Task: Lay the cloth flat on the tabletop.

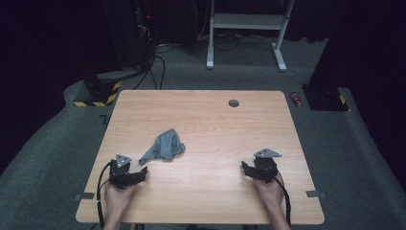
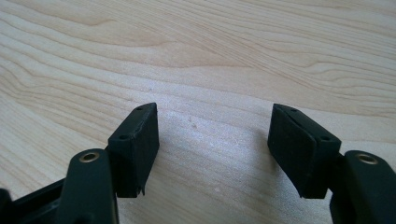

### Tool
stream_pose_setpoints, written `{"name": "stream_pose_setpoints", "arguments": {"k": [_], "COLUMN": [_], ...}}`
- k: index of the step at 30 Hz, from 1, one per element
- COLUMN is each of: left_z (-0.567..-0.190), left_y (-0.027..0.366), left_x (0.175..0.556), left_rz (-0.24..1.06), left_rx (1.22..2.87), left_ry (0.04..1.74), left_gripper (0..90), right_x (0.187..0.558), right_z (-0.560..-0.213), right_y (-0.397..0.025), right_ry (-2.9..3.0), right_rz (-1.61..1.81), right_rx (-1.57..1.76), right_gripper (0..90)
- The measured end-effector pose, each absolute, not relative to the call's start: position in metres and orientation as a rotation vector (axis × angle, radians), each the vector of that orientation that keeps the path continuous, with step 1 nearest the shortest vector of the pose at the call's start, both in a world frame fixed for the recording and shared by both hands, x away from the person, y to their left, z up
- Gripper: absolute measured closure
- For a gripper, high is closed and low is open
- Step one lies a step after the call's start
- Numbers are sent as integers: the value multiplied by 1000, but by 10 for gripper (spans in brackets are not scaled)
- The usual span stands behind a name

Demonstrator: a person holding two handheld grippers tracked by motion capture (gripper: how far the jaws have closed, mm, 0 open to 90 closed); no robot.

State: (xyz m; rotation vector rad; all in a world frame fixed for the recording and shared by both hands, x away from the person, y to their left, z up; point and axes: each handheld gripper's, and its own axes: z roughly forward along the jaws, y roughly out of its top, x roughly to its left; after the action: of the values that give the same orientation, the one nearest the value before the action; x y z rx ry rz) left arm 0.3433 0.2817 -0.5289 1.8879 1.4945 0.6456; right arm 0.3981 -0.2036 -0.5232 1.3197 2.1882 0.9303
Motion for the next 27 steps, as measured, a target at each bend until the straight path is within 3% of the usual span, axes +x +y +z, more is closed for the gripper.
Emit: {"name": "stream_pose_setpoints", "arguments": {"k": [27], "left_z": [-501], "left_y": [257], "left_x": [351], "left_rz": [603], "left_rx": [1914], "left_ry": [1360], "left_gripper": [153], "right_x": [398], "right_z": [-523], "right_y": [-203], "right_ry": [2190], "right_rz": [930], "right_rx": [1317], "right_gripper": [331]}}
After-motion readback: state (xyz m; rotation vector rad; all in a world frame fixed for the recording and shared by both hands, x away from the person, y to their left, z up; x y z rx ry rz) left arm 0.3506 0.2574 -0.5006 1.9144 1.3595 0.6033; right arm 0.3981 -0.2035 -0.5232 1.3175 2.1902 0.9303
